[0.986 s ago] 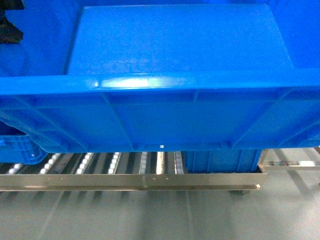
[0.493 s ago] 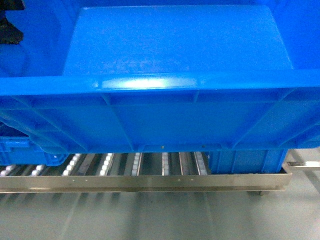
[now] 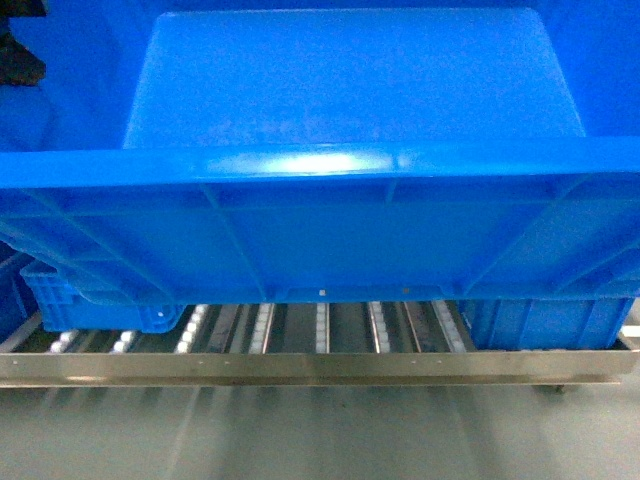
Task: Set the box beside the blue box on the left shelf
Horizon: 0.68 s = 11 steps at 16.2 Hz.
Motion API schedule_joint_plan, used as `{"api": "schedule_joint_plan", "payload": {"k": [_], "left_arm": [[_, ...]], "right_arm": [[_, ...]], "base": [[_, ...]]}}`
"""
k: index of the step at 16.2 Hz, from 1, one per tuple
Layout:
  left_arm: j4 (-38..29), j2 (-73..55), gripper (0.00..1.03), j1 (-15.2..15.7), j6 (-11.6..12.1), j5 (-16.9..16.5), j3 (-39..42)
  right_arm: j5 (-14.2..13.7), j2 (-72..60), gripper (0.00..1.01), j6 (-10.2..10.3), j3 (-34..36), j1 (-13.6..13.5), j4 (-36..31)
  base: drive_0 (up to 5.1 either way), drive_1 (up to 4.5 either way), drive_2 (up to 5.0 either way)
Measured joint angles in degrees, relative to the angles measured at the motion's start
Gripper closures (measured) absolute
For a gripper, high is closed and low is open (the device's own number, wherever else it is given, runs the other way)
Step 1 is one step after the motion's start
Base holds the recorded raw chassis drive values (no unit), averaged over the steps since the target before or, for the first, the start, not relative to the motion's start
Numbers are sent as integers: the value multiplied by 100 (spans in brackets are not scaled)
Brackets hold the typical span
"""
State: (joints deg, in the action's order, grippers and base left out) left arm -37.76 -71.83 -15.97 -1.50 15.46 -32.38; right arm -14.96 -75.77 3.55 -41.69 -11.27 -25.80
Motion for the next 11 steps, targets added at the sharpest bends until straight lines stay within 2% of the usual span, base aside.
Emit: {"api": "schedule_joint_plan", "payload": {"k": [11], "left_arm": [[11,0,85,20,-2,7,0]], "right_arm": [[-9,-2,81,-4,0,-28,20]], "base": [[-6,-6,-6]]}}
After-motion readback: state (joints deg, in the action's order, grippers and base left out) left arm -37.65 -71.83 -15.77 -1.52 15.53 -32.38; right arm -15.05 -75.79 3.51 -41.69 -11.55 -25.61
